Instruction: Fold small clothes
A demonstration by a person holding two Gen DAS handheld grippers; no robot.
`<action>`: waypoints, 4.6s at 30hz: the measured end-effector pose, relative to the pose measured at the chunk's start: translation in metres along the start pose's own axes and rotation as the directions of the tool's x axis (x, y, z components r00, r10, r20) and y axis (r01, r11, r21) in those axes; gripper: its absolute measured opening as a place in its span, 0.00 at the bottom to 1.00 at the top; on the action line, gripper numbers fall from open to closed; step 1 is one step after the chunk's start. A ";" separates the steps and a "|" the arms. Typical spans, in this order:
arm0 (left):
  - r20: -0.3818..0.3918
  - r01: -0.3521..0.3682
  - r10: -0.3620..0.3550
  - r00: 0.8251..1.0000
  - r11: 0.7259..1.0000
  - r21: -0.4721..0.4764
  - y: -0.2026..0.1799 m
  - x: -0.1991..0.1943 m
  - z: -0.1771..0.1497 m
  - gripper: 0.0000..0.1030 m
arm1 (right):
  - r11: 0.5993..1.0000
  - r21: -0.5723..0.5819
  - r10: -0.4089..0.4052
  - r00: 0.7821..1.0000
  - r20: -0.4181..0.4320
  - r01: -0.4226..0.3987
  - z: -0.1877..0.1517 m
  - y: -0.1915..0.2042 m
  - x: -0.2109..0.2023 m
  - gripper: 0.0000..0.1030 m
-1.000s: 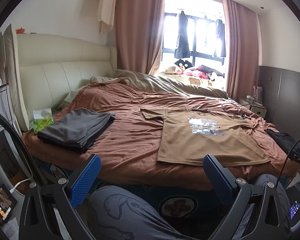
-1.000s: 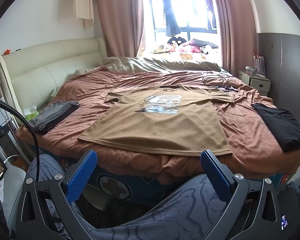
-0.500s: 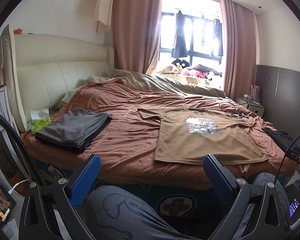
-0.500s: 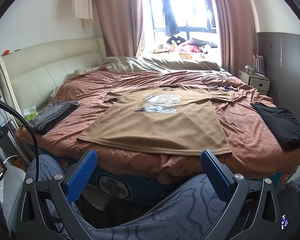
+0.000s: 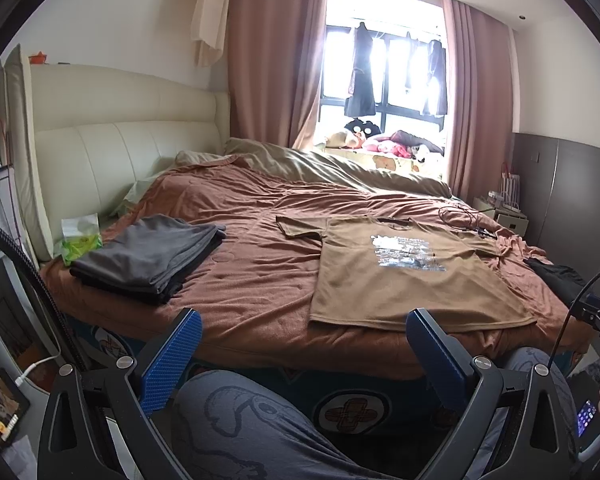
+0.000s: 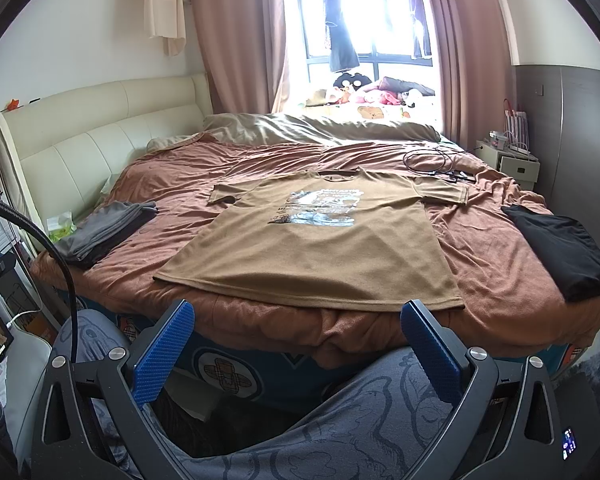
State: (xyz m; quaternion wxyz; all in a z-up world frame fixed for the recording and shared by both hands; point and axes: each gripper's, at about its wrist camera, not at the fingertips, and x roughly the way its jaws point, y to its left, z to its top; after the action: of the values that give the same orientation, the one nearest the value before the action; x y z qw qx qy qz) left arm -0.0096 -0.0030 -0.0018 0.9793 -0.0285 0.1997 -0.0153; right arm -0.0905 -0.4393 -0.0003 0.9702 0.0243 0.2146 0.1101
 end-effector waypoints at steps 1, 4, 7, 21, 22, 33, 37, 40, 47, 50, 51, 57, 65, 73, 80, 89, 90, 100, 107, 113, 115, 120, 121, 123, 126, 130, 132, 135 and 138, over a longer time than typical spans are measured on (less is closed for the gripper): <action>-0.001 0.000 0.000 1.000 1.000 0.000 -0.001 0.000 0.000 0.99 | 1.000 0.000 0.000 1.000 -0.001 0.000 0.000 0.000 0.000 1.00; -0.001 0.002 -0.002 1.000 1.000 -0.002 -0.004 0.001 -0.001 0.99 | 1.000 -0.001 -0.002 1.000 -0.002 0.002 0.001 0.000 0.000 1.00; -0.003 0.001 -0.001 1.000 1.000 -0.002 -0.003 0.001 -0.001 0.99 | 1.000 0.001 0.000 1.000 -0.002 0.000 0.002 0.001 0.001 1.00; -0.008 0.002 -0.002 1.000 1.000 -0.017 0.006 0.004 0.001 0.99 | 1.000 0.005 0.003 1.000 -0.006 -0.003 0.002 -0.002 0.006 1.00; -0.010 0.002 -0.002 1.000 1.000 -0.016 0.007 0.005 0.001 0.99 | 1.000 0.008 0.004 1.000 -0.008 -0.003 0.002 -0.003 0.007 1.00; -0.023 0.001 -0.002 1.000 1.000 -0.017 0.009 0.021 0.003 0.99 | 1.000 0.022 0.003 1.000 -0.023 -0.003 0.008 -0.007 0.025 1.00; -0.027 -0.001 0.000 1.000 1.000 -0.023 0.013 0.033 0.005 0.99 | 1.000 0.026 0.003 0.999 -0.037 -0.002 0.014 -0.009 0.038 1.00; -0.023 -0.009 0.008 1.000 0.999 -0.037 0.017 0.043 0.009 0.99 | 1.000 0.030 0.002 0.999 -0.053 -0.001 0.020 -0.012 0.052 1.00; -0.045 -0.003 0.000 0.999 0.998 -0.069 0.027 0.085 0.021 0.99 | 0.999 0.042 0.007 0.995 -0.096 -0.003 0.043 -0.017 0.097 1.00; -0.059 0.004 -0.008 0.998 0.997 -0.077 0.029 0.105 0.026 0.99 | 0.999 0.049 0.013 0.994 -0.108 -0.008 0.055 -0.020 0.116 1.00; -0.066 0.006 -0.011 0.998 0.997 -0.079 0.030 0.112 0.028 0.99 | 0.999 0.050 0.016 0.994 -0.109 -0.010 0.058 -0.020 0.120 1.00; -0.108 0.002 -0.010 0.994 0.997 -0.081 0.031 0.152 0.043 0.96 | 0.998 0.055 0.022 0.993 -0.115 -0.015 0.083 -0.026 0.151 1.00; -0.144 0.020 -0.030 0.989 0.997 -0.070 0.024 0.196 0.068 0.92 | 0.997 0.077 0.021 0.991 -0.129 -0.011 0.106 -0.036 0.192 1.00; -0.177 0.044 -0.055 0.983 0.997 -0.065 0.014 0.239 0.090 0.91 | 0.998 0.066 0.026 0.990 -0.141 -0.017 0.127 -0.038 0.225 1.00; -0.193 0.061 -0.073 0.978 0.996 -0.071 0.007 0.277 0.112 0.88 | 0.997 0.068 0.050 0.987 -0.154 -0.039 0.150 -0.041 0.259 1.00; -0.225 0.079 -0.098 0.969 0.992 -0.095 0.004 0.335 0.136 0.82 | 0.996 0.065 0.077 0.980 -0.183 -0.066 0.175 -0.043 0.310 0.97; -0.230 0.082 -0.103 0.968 0.992 -0.099 0.005 0.343 0.138 0.81 | 0.995 0.067 0.080 0.979 -0.188 -0.068 0.178 -0.044 0.316 0.97; -0.288 0.093 -0.135 0.948 0.983 -0.155 0.015 0.419 0.151 0.74 | 0.993 0.061 0.110 0.973 -0.202 -0.099 0.206 -0.028 0.376 0.94; -0.309 0.088 -0.146 0.940 0.977 -0.193 0.027 0.463 0.160 0.72 | 0.995 0.045 0.100 0.977 -0.188 -0.093 0.223 -0.014 0.425 0.91; -0.300 0.063 -0.140 0.944 0.966 -0.253 0.045 0.497 0.164 0.68 | 0.994 0.062 0.105 0.973 -0.207 -0.094 0.229 -0.002 0.467 0.88; -0.305 0.057 -0.142 0.942 0.961 -0.272 0.050 0.510 0.163 0.67 | 0.993 0.065 0.107 0.969 -0.220 -0.095 0.229 0.003 0.481 0.85; -0.343 0.038 -0.150 0.927 0.949 -0.313 0.061 0.540 0.160 0.64 | 0.990 0.087 0.127 0.959 -0.255 -0.108 0.234 0.014 0.512 0.75; -0.351 0.033 -0.150 0.924 0.947 -0.319 0.062 0.545 0.159 0.63 | 0.989 0.097 0.135 0.956 -0.260 -0.113 0.234 0.017 0.519 0.74; -0.369 0.021 -0.148 0.918 0.945 -0.328 0.066 0.556 0.155 0.61 | 0.988 0.103 0.140 0.953 -0.267 -0.116 0.236 0.020 0.529 0.69; -0.396 -0.002 -0.149 0.906 0.935 -0.356 0.072 0.572 0.148 0.59 | 0.987 0.099 0.148 0.949 -0.280 -0.124 0.237 0.027 0.543 0.64; -0.427 -0.028 -0.156 0.891 0.919 -0.393 0.081 0.592 0.136 0.57 | 0.986 0.089 0.164 0.938 -0.305 -0.143 0.237 0.040 0.564 0.58; -0.440 -0.037 -0.156 0.884 0.916 -0.400 0.083 0.601 0.131 0.56 | 0.983 0.102 0.179 0.930 -0.320 -0.154 0.236 0.043 0.576 0.54; -0.463 -0.045 -0.164 0.871 0.912 -0.407 0.085 0.613 0.121 0.56 | 0.978 0.120 0.202 0.915 -0.348 -0.171 0.234 0.048 0.594 0.46; -0.494 -0.060 -0.164 0.854 0.912 -0.405 0.087 0.624 0.112 0.55 | 0.975 0.123 0.216 0.907 -0.360 -0.183 0.232 0.054 0.609 0.42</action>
State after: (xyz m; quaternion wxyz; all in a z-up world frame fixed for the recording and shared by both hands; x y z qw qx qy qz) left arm 0.6093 0.0631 -0.1479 0.8607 -0.2315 0.4534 -0.0077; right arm 0.5344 -0.2499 -0.0353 0.8936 0.0669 0.3953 0.2019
